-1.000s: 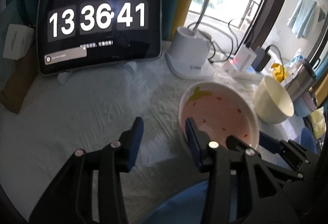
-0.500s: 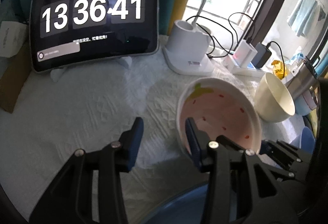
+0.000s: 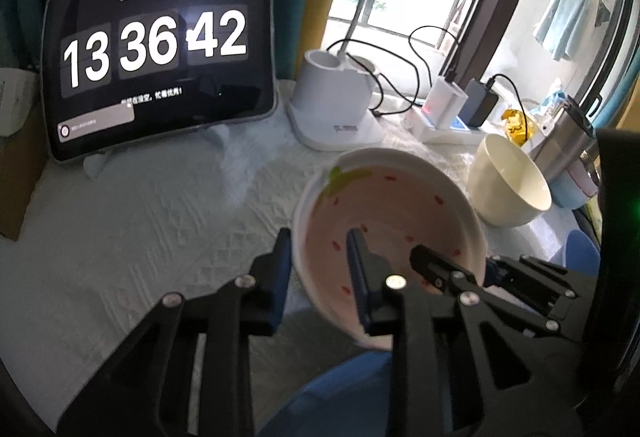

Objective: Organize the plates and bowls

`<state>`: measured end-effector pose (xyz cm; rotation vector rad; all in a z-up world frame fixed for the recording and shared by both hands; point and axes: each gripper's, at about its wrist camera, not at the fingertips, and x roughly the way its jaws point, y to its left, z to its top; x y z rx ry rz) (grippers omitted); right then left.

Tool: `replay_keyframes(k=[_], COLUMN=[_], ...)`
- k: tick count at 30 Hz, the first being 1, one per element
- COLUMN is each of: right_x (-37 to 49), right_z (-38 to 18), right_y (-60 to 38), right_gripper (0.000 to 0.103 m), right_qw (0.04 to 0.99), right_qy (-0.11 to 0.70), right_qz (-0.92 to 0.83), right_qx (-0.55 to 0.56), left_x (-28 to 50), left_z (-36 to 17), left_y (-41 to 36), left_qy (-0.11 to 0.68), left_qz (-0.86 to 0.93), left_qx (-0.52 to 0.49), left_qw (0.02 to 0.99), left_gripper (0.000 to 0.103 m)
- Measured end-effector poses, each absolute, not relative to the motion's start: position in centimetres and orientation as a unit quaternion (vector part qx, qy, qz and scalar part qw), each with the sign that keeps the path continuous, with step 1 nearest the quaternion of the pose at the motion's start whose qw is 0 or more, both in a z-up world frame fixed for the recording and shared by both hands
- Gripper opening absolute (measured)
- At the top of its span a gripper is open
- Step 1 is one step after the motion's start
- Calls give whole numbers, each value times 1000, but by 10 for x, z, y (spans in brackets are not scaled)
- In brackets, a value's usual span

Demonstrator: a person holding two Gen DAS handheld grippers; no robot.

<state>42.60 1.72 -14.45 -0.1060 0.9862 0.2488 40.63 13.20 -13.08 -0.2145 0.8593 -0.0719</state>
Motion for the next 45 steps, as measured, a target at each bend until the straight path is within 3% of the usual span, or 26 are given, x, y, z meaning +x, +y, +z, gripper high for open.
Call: replay_keyframes(k=[45], right_x=[351], right_z=[-74], right_y=[-6], right_gripper=[21], right_qw=[902], right_qy=[411], right_qz=[132], right_qx=[-19], left_x=[337], left_z=[-60], left_y=[115], left_qy=[353], left_qz=[-41], left_qx=[-87], left_qw=[931], left_gripper=[28])
